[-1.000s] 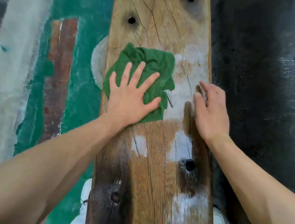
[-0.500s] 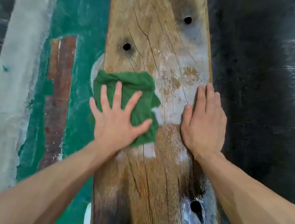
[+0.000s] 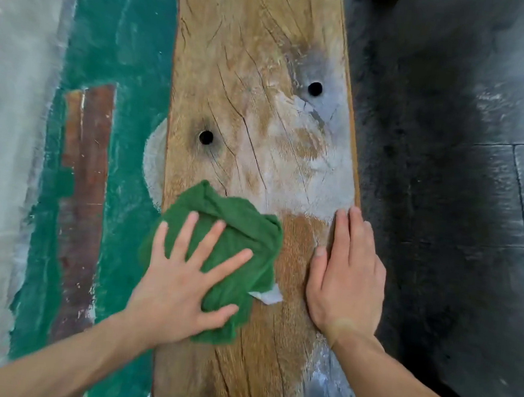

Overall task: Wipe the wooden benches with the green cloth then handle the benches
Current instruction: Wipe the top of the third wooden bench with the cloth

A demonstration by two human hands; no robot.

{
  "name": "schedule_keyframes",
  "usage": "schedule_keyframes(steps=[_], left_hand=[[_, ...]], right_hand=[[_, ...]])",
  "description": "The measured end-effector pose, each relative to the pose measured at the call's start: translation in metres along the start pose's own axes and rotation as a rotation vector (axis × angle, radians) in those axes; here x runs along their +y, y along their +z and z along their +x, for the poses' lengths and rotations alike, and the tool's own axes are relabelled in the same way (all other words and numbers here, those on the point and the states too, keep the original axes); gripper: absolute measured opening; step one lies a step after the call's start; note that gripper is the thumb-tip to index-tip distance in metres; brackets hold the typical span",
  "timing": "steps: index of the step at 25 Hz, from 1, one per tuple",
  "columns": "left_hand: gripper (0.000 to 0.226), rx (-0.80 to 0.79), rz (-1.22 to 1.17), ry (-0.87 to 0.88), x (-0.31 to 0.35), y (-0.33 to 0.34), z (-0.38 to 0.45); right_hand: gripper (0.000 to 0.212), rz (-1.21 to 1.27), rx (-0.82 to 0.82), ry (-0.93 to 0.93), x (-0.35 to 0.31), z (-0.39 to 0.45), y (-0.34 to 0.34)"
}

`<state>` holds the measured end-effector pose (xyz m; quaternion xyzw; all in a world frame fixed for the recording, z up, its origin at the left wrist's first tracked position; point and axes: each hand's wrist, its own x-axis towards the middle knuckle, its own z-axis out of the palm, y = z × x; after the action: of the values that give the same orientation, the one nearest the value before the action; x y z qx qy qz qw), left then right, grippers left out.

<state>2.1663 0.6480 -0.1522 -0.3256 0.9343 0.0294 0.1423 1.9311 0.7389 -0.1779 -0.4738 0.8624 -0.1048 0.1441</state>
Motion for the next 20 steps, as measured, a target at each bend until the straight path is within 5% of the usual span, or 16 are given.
schedule_keyframes(steps=[6,10,16,18,20], left_hand=[[0.083,0.045,-0.143,-0.47,-0.057,-0.044,0.211],[0.077,0.064,-0.078,-0.261,0.001,-0.06,0.278],[0.081,-0.001,0.074,0.312,-0.015,-0.018,0.064],[0.077,0.02,0.104,0.267,-0.049,-0.019,0.083],[0.075,0.066,0.062,-0.009,-0.062,-0.032,0.161]], right_hand=[[0.064,0.004,-0.019,0.001,0.004,0.002,0.001],[0.069,0.034,0.014,-0.008,0.006,0.005,0.002],[0.082,0.169,0.05,0.01,0.002,0.0,-0.005],[0.083,0.169,0.05,0.015,0.0,0.003,-0.006],[0.085,0.166,0.046,0.027,0.0,0.003,-0.006]])
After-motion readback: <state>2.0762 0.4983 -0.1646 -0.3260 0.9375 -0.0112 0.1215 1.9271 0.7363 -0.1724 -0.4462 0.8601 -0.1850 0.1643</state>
